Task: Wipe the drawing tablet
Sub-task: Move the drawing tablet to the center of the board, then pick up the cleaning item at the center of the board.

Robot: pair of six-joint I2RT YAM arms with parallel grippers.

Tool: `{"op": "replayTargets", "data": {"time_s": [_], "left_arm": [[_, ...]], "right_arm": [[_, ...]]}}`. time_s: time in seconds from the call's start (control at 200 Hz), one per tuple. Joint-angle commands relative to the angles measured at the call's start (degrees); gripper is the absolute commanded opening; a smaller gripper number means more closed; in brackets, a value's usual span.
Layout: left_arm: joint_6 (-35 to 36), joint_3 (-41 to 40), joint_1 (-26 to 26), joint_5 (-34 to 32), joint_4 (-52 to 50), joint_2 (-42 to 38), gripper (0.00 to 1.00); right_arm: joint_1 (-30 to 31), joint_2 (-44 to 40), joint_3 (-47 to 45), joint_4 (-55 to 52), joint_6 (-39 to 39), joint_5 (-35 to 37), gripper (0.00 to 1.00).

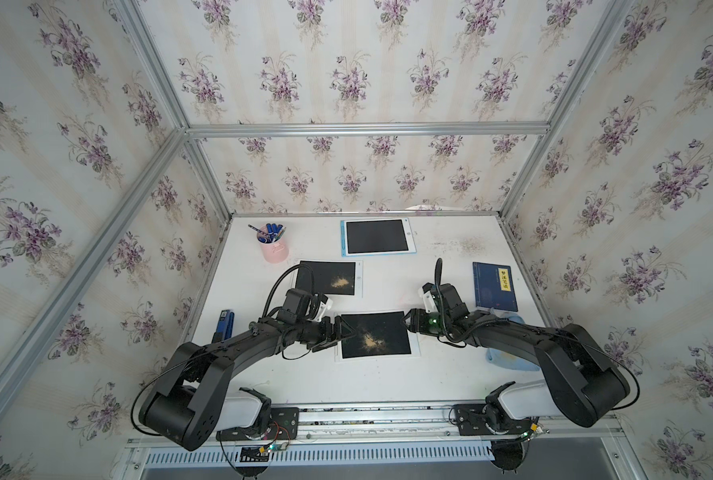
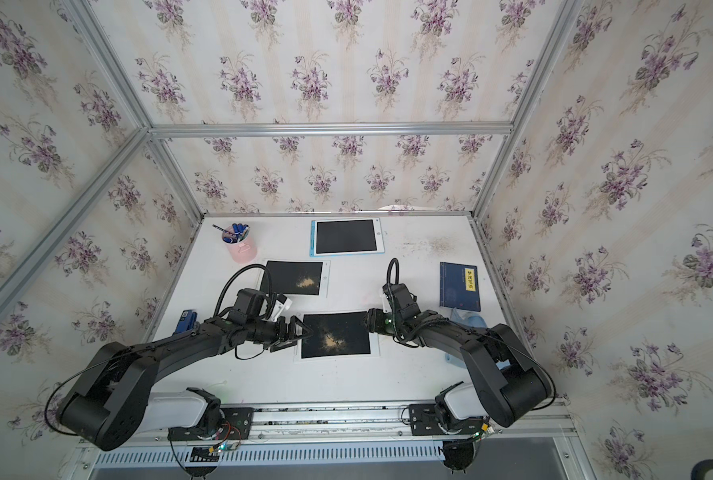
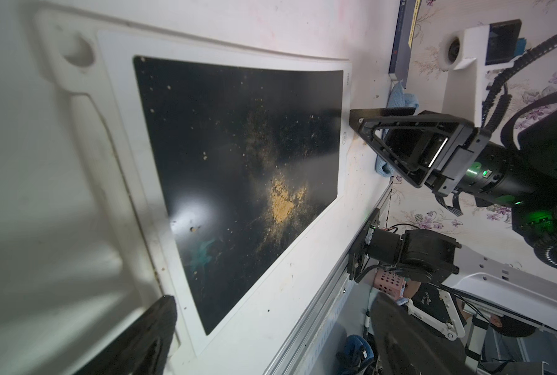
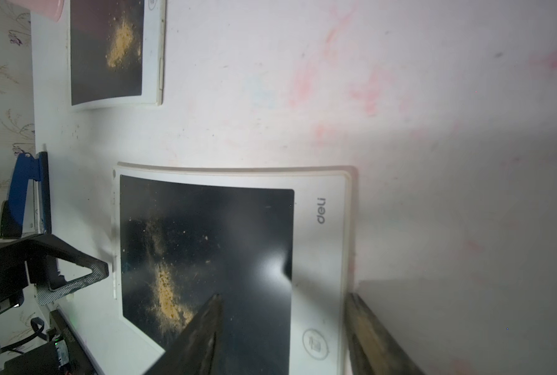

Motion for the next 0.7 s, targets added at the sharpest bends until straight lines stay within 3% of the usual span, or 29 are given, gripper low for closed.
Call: {"op": "replayTargets", "data": {"time_s": [0.0,0.27,0.475,0.59,0.694], "left_arm": [[-0.78,-1.74,-0.05,0.66,1.78,-2.01,0.94],[-0.17,-5.02,-0.6,0.44,-0.93,-8.49,0.94],[2.81,-0.11,-0.62,-2.75,-11.76,-16.76,0.95],[4.29,4.5,-0.62,-3.61,-14.96,-19.42,0.95],[5.85,8.45,-0.56,-3.04,-15.57,-18.24,0.95]], "right_arm": [[3.23,-0.41,-1.33,-6.8,3.77,1.12,0.61],[4.24,-5.5,-3.91,-8.11,7.28,4.1,0.62],[3.46,-12.79,4.11,-20.06,4.83,12.89,0.65],[1.23,-17.18,8.53,-26.26,3.51,15.47,0.68],[-7.8,-23.06,10.16,-31.87,2.72,15.58,0.71]]}}
